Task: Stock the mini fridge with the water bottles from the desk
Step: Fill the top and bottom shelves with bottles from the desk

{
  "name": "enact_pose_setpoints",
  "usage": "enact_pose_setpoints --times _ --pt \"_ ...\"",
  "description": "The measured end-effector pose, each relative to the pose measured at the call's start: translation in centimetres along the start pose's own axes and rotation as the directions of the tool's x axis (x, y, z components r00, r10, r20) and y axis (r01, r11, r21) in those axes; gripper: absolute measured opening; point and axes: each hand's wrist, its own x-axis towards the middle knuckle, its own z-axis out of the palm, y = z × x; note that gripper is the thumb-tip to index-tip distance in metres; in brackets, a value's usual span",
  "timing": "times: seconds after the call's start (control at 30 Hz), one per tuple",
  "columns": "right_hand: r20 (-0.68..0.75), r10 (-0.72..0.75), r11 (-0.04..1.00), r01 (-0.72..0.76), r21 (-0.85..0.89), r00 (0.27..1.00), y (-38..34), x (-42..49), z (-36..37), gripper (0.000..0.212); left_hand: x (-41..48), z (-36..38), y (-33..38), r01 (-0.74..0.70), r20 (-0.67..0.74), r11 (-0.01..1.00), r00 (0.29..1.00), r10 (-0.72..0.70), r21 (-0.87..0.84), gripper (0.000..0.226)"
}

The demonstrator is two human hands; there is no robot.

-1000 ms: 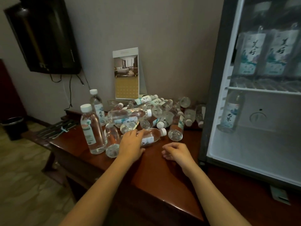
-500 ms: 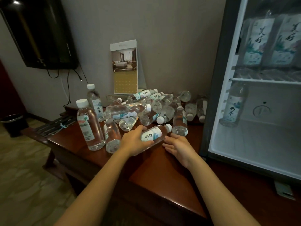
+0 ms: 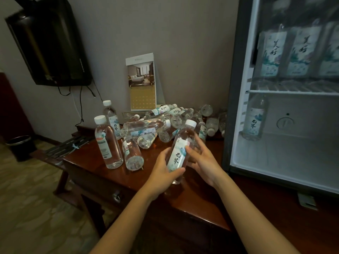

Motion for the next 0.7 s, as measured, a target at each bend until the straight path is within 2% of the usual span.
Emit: enact_pose_setpoints --times 0.13,0.2,0.3,0.47,0.7 --pt "0.087 -0.020 0.991 0.031 -0.128 0.996 -0.7 -1.5 0.0 0.087 -1.0 0.6 1.0 -0.005 0.041 0.999 0.999 0.003 0.046 0.086" --pt "0.149 -0.026 0.976 0.058 -0.212 0.989 -1.1 -2.4 0.0 0.091 -1.4 1.1 1.0 -0.010 0.070 1.000 0.998 0.010 -0.008 0.087" --pt "0.182 -0.047 0.940 0.105 -0.326 0.982 -2.1 -3.9 0.0 0.086 -2.0 2.0 1.1 -0.003 0.096 0.994 0.995 0.014 -0.110 0.086" --pt "0.095 -0.093 0.911 0.123 -0.394 0.991 -3.4 -6.0 -1.8 0.079 -2.4 4.1 2.4 -0.058 0.128 0.995 0.989 0.069 -0.081 0.086" --pt "-0.024 -0.199 0.883 0.169 -0.439 0.980 -6.2 -8.9 -5.7 0.059 -2.8 8.0 5.7 -0.163 0.199 0.985 0.965 0.171 -0.056 0.068"
